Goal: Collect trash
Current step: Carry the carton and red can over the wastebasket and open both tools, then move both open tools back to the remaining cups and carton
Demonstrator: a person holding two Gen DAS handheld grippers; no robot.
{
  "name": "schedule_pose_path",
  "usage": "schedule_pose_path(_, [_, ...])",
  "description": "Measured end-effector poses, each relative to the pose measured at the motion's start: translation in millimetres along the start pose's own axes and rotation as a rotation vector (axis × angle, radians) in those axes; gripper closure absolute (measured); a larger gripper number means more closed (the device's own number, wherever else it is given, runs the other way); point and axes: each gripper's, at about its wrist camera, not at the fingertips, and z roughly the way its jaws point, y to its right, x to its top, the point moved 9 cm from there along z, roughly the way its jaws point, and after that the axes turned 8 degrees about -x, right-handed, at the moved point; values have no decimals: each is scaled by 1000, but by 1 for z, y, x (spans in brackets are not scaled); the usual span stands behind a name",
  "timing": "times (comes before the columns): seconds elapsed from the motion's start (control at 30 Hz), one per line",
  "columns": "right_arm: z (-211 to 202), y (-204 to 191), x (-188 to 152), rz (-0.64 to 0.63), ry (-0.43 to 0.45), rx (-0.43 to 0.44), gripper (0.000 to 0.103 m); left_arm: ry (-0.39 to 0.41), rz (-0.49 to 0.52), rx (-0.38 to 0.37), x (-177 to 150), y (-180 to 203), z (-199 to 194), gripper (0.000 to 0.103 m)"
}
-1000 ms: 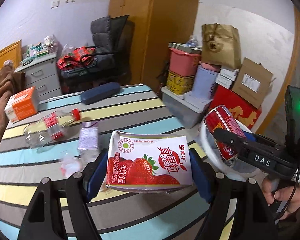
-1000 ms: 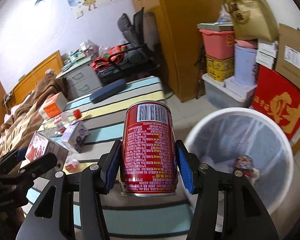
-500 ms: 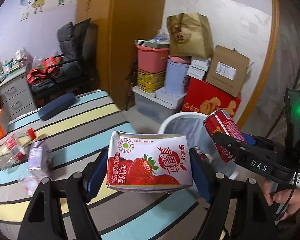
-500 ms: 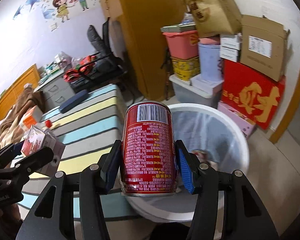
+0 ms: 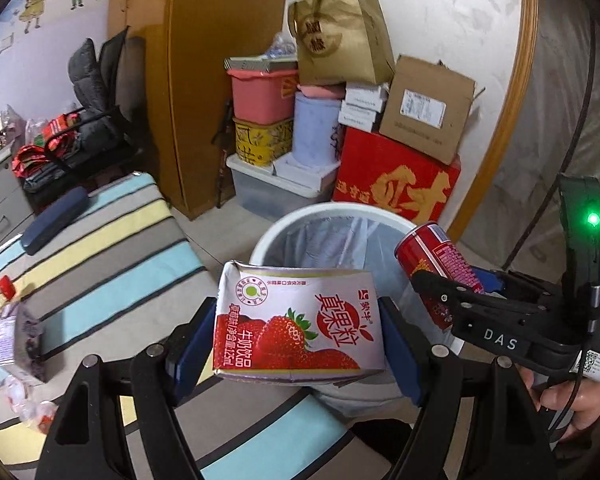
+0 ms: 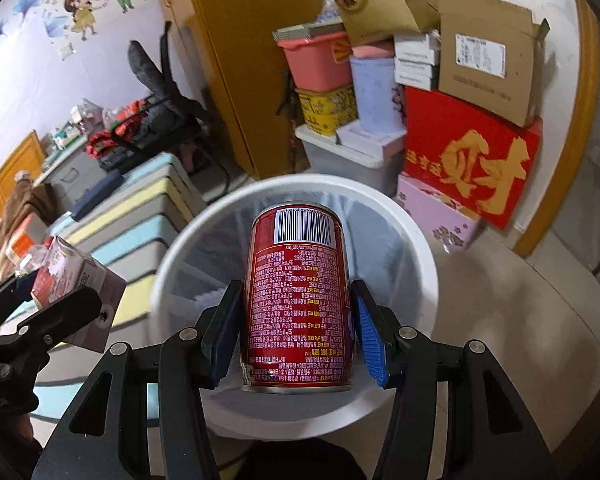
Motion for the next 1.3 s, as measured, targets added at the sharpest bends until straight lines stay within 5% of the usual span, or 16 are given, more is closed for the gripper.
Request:
schedule_pose_path(0.47, [19, 16, -5, -3, -55, -34, 48, -43, 25, -21, -2, 15, 27, 24])
schedule_pose_path(0.63, [18, 18, -3, 2, -37, -48, 39, -53, 14, -26, -4, 12, 29, 23])
schedule_pose_path(1.3, [-5, 5, 6, 30, 27, -30, 38, 6, -16, -7, -4, 0, -5, 23])
